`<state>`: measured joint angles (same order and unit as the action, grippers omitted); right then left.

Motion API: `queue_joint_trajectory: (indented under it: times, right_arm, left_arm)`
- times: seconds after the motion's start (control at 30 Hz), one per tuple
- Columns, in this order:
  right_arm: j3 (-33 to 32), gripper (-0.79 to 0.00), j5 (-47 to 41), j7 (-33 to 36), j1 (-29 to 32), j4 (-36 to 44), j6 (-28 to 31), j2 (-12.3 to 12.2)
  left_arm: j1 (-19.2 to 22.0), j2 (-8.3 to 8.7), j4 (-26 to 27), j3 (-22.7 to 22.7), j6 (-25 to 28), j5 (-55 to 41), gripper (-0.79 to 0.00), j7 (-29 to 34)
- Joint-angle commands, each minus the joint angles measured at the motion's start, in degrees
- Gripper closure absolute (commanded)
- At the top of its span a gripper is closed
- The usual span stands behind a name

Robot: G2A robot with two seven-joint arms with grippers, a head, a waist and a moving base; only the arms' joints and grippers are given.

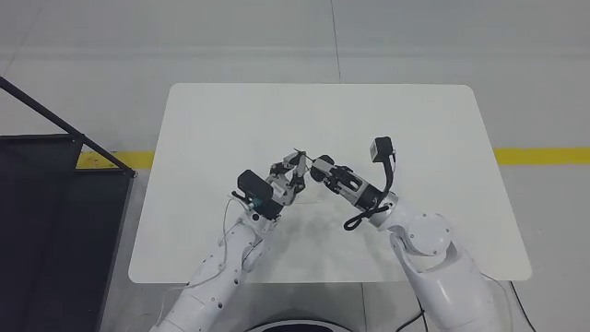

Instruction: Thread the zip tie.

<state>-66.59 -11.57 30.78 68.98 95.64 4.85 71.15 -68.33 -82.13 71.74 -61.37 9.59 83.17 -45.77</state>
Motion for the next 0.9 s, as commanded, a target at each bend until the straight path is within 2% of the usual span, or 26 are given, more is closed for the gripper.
queue_joint_trajectory:
  times: [0.0, 0.47, 0.5, 0.53, 0.57, 0.6, 0.63, 0.87]
  right_arm:
    - [0.0, 0.000, 0.0, 0.0, 0.0, 0.0, 0.1, 0.0]
    - [-0.5, 0.000, -0.1, -0.1, 0.4, 0.2, 0.4, 0.0]
    - [-0.6, -0.022, -0.2, -0.2, 0.4, 0.3, 0.4, 0.0]
    - [-0.6, -0.197, -0.3, -0.3, 0.5, 0.3, 0.4, 0.0]
    - [-0.8, -0.477, -0.4, -0.4, 0.5, 0.3, 0.3, 0.0]
    - [-0.9, -0.696, -0.5, -0.4, 0.6, 0.4, 0.3, 0.0]
    - [-1.1, -0.776, -0.7, -0.5, 0.6, 0.4, 0.4, 0.0]
    - [-3.4, -0.785, -2.3, 1.4, 1.4, 0.5, 1.8, -0.4]
  left_arm:
    - [0.0, -0.03, -0.1, 0.2, -0.2, 0.4, 0.000, -0.2]
    - [0.0, -0.05, -0.4, 0.7, -1.6, 2.7, 0.000, -2.0]
    - [-0.1, -0.07, -0.3, 0.6, -1.3, 2.1, 0.000, -2.1]
    - [-0.1, -0.08, -0.3, 0.5, -1.0, 1.6, 0.000, -2.1]
    - [-0.1, -0.09, -0.1, 0.4, -0.7, 1.0, 0.000, -2.0]
    - [-0.2, -0.10, -0.1, 0.3, -0.4, 0.4, 0.000, -1.9]
    - [-0.2, -0.11, 0.1, 0.1, -0.1, -0.3, 0.000, -1.8]
    - [-0.7, -0.22, 1.9, -1.4, 8.4, -11.2, 0.000, 0.4]
